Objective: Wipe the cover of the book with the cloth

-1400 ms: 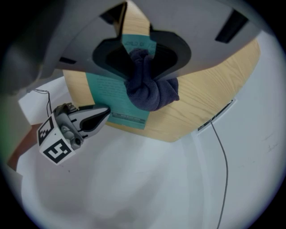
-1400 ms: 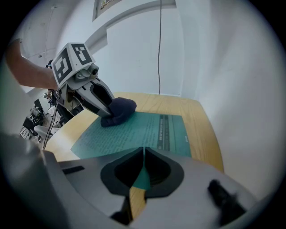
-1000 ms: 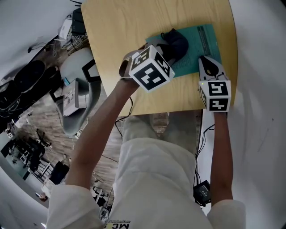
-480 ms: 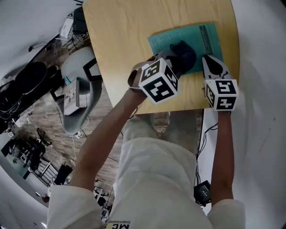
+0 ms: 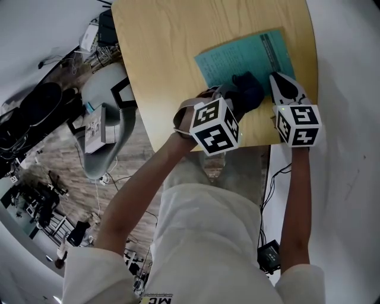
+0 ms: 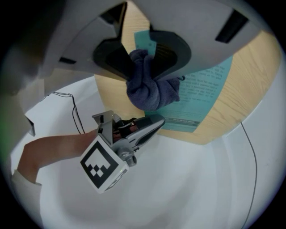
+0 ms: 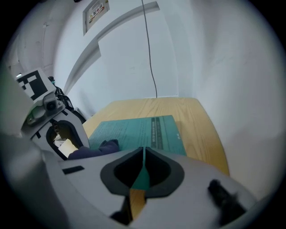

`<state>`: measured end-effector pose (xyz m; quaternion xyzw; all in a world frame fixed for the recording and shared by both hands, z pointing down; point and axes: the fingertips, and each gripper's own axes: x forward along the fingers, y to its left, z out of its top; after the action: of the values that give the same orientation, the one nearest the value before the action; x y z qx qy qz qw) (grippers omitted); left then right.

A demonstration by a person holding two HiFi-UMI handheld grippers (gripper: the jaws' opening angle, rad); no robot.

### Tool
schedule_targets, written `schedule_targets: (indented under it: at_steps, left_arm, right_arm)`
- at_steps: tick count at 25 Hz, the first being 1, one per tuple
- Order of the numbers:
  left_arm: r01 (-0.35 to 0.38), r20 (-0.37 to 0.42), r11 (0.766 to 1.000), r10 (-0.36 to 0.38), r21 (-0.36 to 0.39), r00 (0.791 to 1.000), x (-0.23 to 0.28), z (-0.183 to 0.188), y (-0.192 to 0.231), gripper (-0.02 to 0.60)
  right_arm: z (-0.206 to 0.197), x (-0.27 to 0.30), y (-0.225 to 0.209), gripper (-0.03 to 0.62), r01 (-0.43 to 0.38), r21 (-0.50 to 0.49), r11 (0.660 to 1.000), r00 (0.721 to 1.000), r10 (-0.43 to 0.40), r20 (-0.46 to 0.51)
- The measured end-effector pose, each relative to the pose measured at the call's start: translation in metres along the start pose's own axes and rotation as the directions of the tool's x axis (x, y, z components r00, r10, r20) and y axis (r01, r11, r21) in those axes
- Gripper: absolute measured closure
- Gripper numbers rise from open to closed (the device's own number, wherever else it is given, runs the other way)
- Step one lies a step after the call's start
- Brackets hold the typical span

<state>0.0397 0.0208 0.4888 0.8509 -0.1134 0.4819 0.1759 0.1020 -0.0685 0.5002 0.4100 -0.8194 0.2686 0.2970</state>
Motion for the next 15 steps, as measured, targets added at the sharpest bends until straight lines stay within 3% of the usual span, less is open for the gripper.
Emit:
schedule_targets:
  at_steps: [3,8,15]
  left_arm:
    - [-0.004,0.039,0.999,0.006,-0.038,0.999,-0.010,0.005,0.000,0.448]
    - [-0.052,0.069,0.994,0.058,-0.095,0.996,-0.022,0.009,0.014,0.448]
    - [-0.125,0.066,0.984,0.134,-0.124,0.989,-0.025,0.016,0.047,0.448]
  right_arm:
    - [0.008,-0.013,-0.015,0.557,0.067,-0.027,0.997,0.998,-0.067,0.017]
    - [0.005,-0.025,-0.048,0.557,0.184,0.041,0.982,0.983,-0.184,0.003]
    - [-0.006,-0.020,-0.067,0.556,0.224,0.099,0.970,0.975,-0.222,-0.030]
